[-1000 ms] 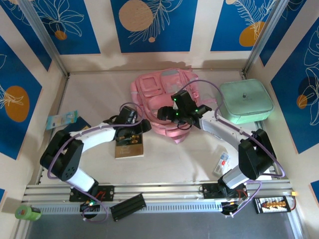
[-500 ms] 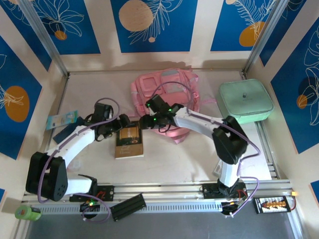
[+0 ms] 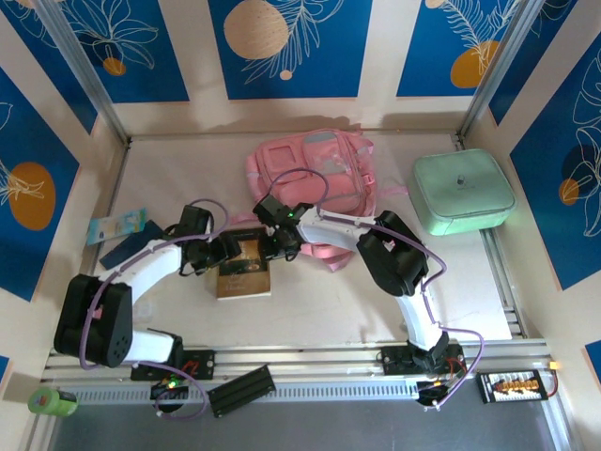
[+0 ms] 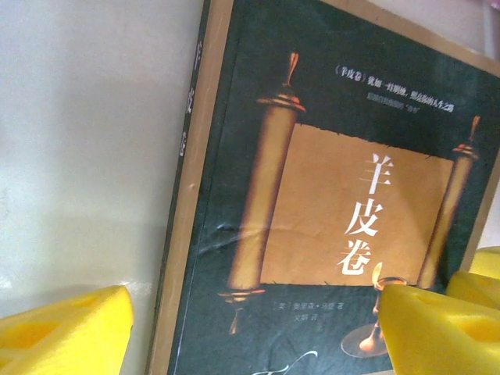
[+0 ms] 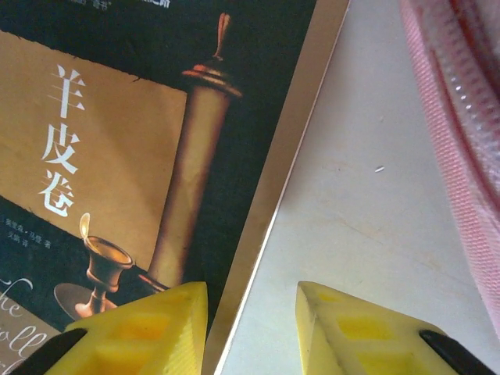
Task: Pack the student bag
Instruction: Pick up the book at the center of the table.
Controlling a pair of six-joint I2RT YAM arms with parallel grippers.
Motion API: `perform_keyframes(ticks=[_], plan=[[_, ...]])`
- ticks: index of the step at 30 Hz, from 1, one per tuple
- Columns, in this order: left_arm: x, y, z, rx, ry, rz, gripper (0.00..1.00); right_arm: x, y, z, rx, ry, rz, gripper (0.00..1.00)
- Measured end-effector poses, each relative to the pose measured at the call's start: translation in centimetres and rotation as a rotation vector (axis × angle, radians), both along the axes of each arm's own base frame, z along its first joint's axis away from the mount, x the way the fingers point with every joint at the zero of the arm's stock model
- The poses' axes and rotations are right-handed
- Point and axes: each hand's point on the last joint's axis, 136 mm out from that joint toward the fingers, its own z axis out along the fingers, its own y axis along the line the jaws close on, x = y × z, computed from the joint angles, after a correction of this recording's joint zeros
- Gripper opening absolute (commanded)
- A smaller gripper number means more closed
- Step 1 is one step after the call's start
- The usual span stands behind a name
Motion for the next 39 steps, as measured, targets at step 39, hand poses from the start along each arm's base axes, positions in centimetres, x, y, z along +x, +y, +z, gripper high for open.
perform_keyframes(ticks=[39], plan=[[-0.3, -3.8, 6.3, -0.241, -0.077, -0.11, 0.57, 1.6, -1.0, -0.4, -0.019, 0.015, -0.041, 0.14]])
